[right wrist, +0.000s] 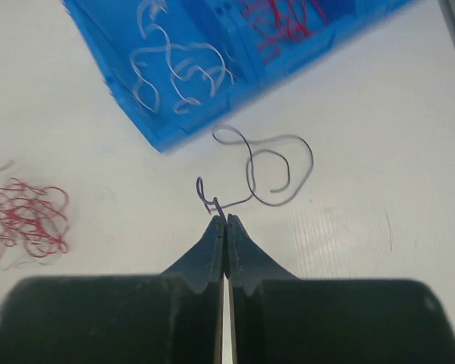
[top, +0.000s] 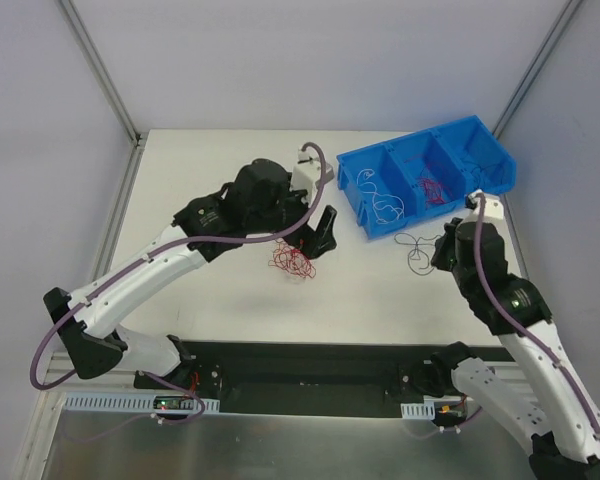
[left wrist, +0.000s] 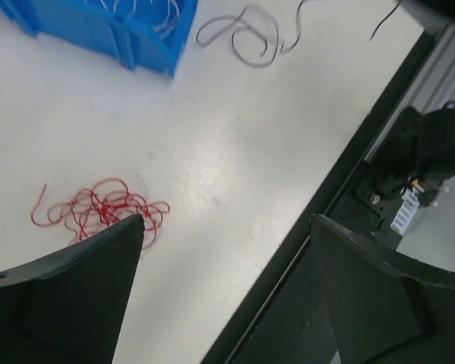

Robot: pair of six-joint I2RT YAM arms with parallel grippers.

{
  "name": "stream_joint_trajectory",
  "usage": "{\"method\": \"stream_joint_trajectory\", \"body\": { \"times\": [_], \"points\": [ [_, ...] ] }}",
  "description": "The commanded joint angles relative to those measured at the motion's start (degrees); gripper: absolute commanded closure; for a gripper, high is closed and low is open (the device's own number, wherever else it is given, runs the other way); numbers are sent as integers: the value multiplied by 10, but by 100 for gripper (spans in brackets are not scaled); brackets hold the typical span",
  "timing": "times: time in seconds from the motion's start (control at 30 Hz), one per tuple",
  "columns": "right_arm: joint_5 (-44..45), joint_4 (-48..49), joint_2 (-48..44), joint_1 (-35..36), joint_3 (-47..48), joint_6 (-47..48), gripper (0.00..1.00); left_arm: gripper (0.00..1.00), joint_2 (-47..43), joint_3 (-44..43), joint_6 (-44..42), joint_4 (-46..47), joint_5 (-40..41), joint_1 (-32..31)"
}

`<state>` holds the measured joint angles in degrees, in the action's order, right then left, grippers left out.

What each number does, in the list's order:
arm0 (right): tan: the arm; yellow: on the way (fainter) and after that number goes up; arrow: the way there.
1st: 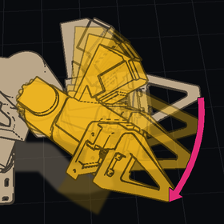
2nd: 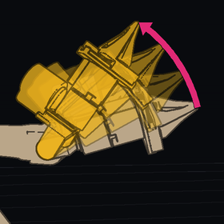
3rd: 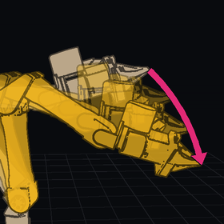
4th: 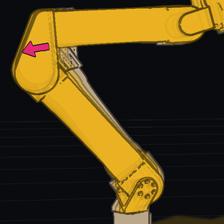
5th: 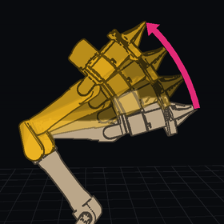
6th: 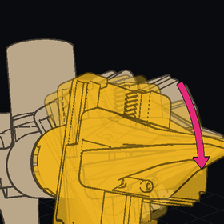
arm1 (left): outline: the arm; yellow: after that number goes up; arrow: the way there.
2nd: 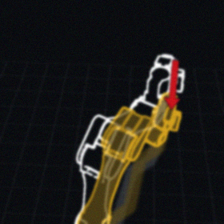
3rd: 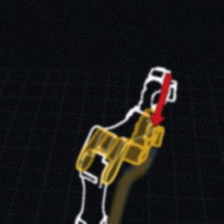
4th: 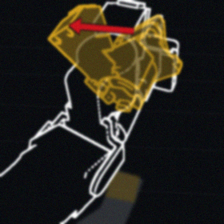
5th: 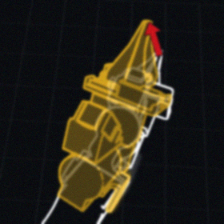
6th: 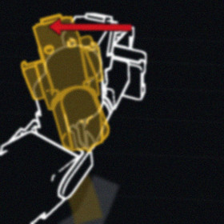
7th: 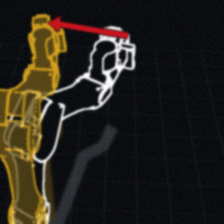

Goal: Untangle the cables

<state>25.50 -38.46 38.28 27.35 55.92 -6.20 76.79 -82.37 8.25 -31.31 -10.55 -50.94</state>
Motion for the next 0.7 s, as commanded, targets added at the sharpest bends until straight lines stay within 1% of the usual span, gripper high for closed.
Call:
{"method": "stream_joint_trajectory", "body": {
  "times": [0.0, 0.07, 0.13, 0.27, 0.33, 0.43, 0.47, 0.57, 0.6, 0.67],
  "points": [
    [-17, 19, 63, -49, -32, -67, 100, 10, 2, -65, -39, 12, 44, 8],
    [-34, 33, 102, -84, -35, -66, 100, 10, 0, -76, -46, 11, 48, 10],
    [-68, 52, 131, -121, -42, -64, 100, 10, -10, -63, -43, 13, 49, 10],
    [-119, 94, 193, -192, -61, -57, 99, 10, -45, 3, -51, 36, 64, 11],
    [-130, 107, 219, -216, -64, -50, 94, 10, -63, 35, -54, 48, 79, 11],
    [-162, 124, 258, -246, -66, -37, 79, 8, -77, 78, -62, 78, 90, 11],
    [-177, 131, 269, -255, -69, -36, 72, 8, -75, 77, -63, 78, 96, 10],
    [-241, 151, 311, -286, -75, -43, 58, 8, -75, 81, -62, 78, 94, 10],
    [-275, 164, 323, -295, -81, -47, 53, 8, -75, 81, -62, 78, 96, 8],
    [-319, 189, 340, -305, -92, -58, 41, 8, -79, 82, -68, 78, 102, -3]
  ]
}}
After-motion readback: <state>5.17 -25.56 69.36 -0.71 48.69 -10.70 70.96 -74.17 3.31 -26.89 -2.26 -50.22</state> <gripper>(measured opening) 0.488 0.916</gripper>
